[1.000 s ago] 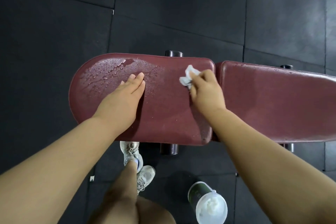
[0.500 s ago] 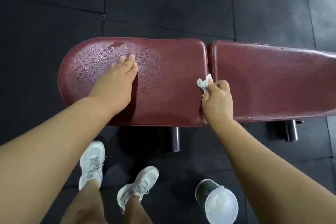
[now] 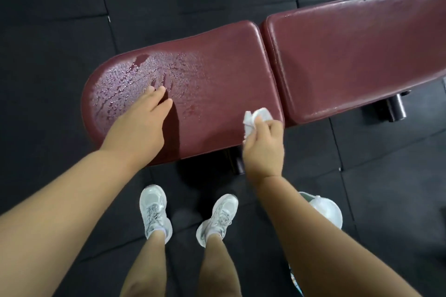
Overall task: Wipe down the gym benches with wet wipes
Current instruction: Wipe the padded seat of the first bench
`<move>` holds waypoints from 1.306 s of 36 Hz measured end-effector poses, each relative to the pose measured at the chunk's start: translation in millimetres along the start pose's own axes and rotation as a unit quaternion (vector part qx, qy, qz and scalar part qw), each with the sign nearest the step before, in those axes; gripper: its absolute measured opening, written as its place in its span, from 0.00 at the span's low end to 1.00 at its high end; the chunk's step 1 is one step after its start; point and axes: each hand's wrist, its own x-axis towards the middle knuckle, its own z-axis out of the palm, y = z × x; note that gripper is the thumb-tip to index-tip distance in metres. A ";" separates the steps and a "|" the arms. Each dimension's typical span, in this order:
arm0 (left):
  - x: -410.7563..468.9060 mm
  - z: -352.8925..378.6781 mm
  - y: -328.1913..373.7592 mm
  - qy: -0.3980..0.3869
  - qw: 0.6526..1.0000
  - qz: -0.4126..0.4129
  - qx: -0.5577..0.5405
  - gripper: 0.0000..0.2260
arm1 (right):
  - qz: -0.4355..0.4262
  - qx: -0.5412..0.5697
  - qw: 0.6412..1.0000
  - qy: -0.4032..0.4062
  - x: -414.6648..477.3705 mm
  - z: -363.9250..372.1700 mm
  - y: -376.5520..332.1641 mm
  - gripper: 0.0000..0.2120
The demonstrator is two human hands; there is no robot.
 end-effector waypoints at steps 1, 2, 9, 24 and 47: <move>-5.4 1.0 -2.3 0.004 1.000 0.007 0.002 0.25 | -0.044 0.005 0.999 -0.007 -11.9 8.0 -9.5 0.08; -11.3 1.7 -5.2 0.004 1.000 0.013 0.007 0.24 | -0.081 0.009 0.996 -0.023 -21.0 13.3 -17.9 0.07; -31.2 -3.0 -15.8 -0.055 0.998 0.020 0.022 0.30 | 0.012 0.095 0.995 0.017 -3.5 -5.8 -15.3 0.06; -30.6 -13.5 -22.3 -0.070 0.997 0.002 -0.024 0.26 | -0.116 0.104 0.985 -0.078 -47.6 23.8 -63.3 0.09; -25.6 -45.9 -56.5 -0.064 0.993 -0.102 -0.019 0.25 | -0.053 -0.033 0.992 -0.107 48.4 10.2 -62.3 0.14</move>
